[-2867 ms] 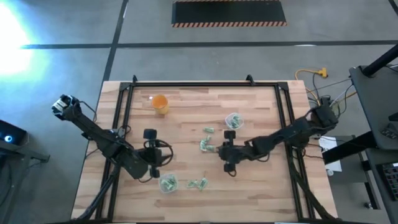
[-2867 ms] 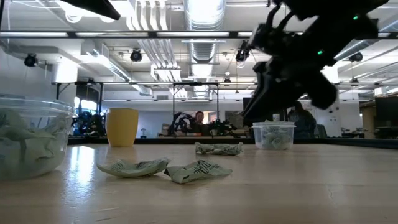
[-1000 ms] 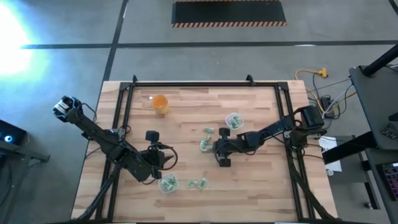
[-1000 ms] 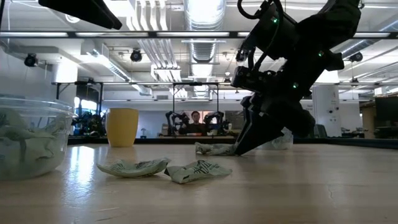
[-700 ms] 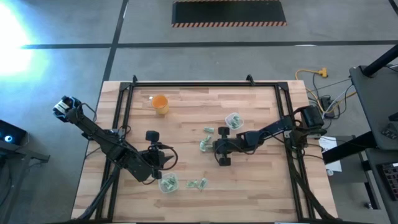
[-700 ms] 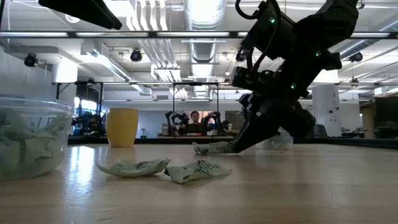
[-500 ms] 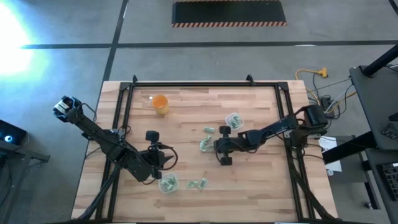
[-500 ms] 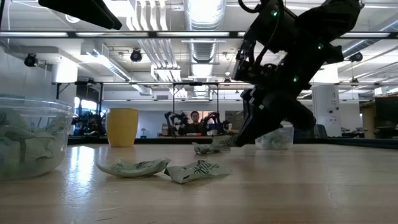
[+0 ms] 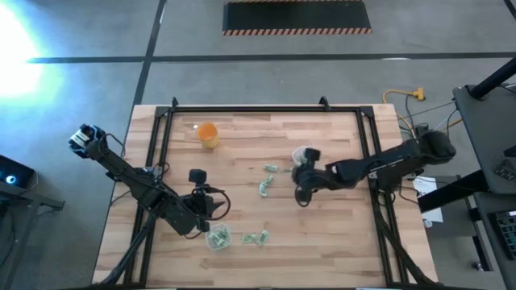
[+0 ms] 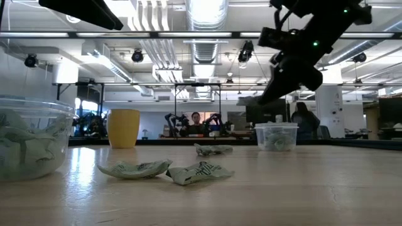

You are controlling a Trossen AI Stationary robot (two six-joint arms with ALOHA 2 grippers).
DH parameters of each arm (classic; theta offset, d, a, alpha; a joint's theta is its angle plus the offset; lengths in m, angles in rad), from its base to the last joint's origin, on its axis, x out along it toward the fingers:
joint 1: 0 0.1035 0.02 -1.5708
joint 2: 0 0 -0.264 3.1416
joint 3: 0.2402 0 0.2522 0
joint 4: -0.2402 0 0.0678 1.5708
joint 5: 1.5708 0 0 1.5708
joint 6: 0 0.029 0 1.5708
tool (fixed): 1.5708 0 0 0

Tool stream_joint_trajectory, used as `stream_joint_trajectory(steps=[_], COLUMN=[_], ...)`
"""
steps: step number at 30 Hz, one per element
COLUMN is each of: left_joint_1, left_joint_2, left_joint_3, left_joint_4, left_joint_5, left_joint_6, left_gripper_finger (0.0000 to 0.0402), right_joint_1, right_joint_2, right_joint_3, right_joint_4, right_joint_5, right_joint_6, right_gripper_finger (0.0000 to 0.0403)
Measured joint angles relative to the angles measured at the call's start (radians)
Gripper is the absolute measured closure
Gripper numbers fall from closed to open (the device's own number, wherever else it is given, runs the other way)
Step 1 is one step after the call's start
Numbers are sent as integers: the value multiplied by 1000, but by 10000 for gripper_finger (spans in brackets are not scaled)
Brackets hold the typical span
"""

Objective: Pick and place Stevia / Truvia into bins
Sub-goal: Put the green stevia packet into the top transparent container

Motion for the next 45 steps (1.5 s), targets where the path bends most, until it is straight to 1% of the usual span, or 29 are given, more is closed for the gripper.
stream_joint_trajectory(steps=[6,10,16,19,25,35,41,45], left_joint_1=[0,0,0,0,1,1,1,1], left_joint_2=[0,0,0,0,0,3,3,3], left_joint_3=[0,0,0,0,0,0,0,0], left_joint_4=[0,1,2,2,2,1,1,1], left_joint_5=[0,0,-1,-1,-1,-1,-1,-1], left_joint_6=[1,2,2,2,2,3,3,3], left_gripper_finger=[254,254,254,254,254,254,254,254], right_joint_1=[-1,-4,-54,-78,-109,-111,-110,-110], right_joint_2=[-74,-85,-68,-54,-28,-26,-26,-26], right_joint_3=[-38,-76,-121,-136,-146,-146,-146,-146], right_joint_4=[-163,-174,-162,-126,-70,-63,-62,-62], right_joint_5=[204,262,265,259,181,126,125,125], right_joint_6=[152,182,178,165,99,76,77,77], right_gripper_finger=[394,394,394,394,394,394,394,381])
